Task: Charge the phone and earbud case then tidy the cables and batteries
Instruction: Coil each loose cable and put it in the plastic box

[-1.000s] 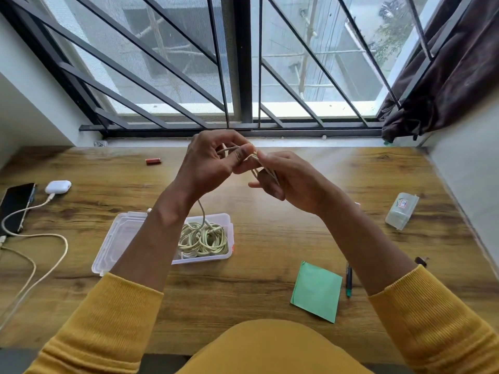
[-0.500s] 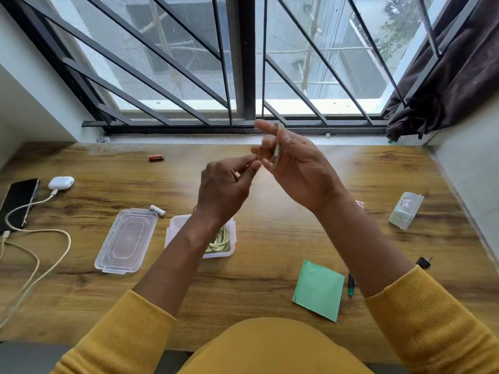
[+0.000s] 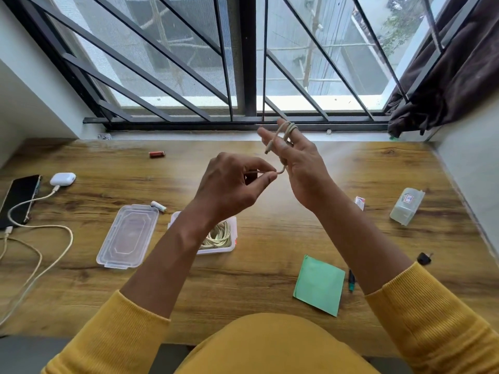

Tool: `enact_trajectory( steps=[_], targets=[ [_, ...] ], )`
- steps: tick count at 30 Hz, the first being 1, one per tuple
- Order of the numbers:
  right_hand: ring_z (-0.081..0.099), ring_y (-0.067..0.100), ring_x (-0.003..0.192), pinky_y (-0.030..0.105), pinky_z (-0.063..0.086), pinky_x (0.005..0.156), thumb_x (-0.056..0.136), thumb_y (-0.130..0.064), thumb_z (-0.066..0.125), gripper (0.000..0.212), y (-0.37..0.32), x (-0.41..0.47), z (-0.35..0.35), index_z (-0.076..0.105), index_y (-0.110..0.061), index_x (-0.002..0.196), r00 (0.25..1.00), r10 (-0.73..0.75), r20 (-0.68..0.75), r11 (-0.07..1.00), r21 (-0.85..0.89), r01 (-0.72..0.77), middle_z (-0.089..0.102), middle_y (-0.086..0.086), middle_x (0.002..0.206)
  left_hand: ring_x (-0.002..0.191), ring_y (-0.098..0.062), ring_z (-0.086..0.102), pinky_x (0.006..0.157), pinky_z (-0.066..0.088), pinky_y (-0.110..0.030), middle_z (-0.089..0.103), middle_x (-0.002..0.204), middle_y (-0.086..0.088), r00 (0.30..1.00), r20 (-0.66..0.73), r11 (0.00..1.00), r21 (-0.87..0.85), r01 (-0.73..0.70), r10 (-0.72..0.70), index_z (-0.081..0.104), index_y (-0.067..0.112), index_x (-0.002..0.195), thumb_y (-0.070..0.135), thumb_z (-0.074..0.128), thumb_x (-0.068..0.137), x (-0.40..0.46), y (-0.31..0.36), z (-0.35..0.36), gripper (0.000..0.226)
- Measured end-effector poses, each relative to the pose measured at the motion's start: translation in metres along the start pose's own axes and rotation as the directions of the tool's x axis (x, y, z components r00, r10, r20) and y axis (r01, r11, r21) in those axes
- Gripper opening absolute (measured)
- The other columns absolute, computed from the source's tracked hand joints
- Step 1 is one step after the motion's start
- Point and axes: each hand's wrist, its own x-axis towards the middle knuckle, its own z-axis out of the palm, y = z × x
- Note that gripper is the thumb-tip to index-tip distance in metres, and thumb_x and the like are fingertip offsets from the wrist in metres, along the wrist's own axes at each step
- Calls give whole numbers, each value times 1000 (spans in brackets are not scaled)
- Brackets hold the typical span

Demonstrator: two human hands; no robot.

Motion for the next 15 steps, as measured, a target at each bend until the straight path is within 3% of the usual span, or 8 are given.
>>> enact_trajectory(
  steps=[2, 5, 8, 10, 12, 15],
  targets=[
    [64, 11, 129, 24, 44, 102, 109, -12, 54, 38, 1, -2, 2, 53, -20, 147, 1000, 14, 16, 1000, -13, -14, 72, 1, 134, 58, -6, 64, 58, 54, -31, 72, 70, 17, 1000, -3, 1000, 12, -25, 25, 84, 27, 99, 34, 79, 93, 6, 1, -9, 11],
    [70, 1, 101, 10, 49, 83, 107, -6, 54, 50, 3, -5, 5, 45, -12, 157, 1000, 9, 27, 997, -73, -7, 74, 0, 109, 55, -1, 54, 56, 39, -17, 61, 65, 31, 999, -13, 999, 14, -51, 51, 84, 27, 97, 30, 84, 90, 16, 1, -21, 8],
    [70, 10, 85, 16, 52, 76, 103, 1, 55, 51, -1, -7, 6, 49, -7, 153, 997, 0, 80, 994, -113, 9, 72, 18, 104, 68, -4, 61, 60, 43, -23, 65, 79, 18, 997, 19, 997, 28, -76, 76, 83, 28, 98, 33, 84, 89, 22, -4, -29, 10],
    [72, 19, 84, 27, 56, 73, 101, 4, 53, 44, -6, -9, 7, 56, -1, 145, 989, -19, 145, 993, -110, 35, 72, 28, 109, 78, -3, 61, 66, 44, -19, 64, 89, 12, 997, 32, 997, 25, -69, 68, 82, 27, 97, 34, 84, 89, 24, -7, -33, 11],
    [74, 24, 86, 33, 57, 69, 99, 6, 46, 31, -9, -10, 6, 64, 6, 124, 977, -46, 206, 988, -133, 74, 72, 30, 101, 86, -2, 61, 72, 43, -12, 65, 97, 6, 996, 47, 997, -14, -76, 77, 83, 23, 97, 31, 84, 88, 25, -7, -34, 12],
    [73, 23, 79, 29, 55, 65, 96, 8, 37, 26, -12, -11, 7, 63, 9, 98, 967, -60, 248, 983, -154, 101, 75, 24, 87, 91, -8, 67, 72, 51, -19, 69, 100, 3, 992, 53, 992, -66, -108, 111, 82, 19, 97, 25, 84, 89, 26, -4, -35, 10]
  ],
)
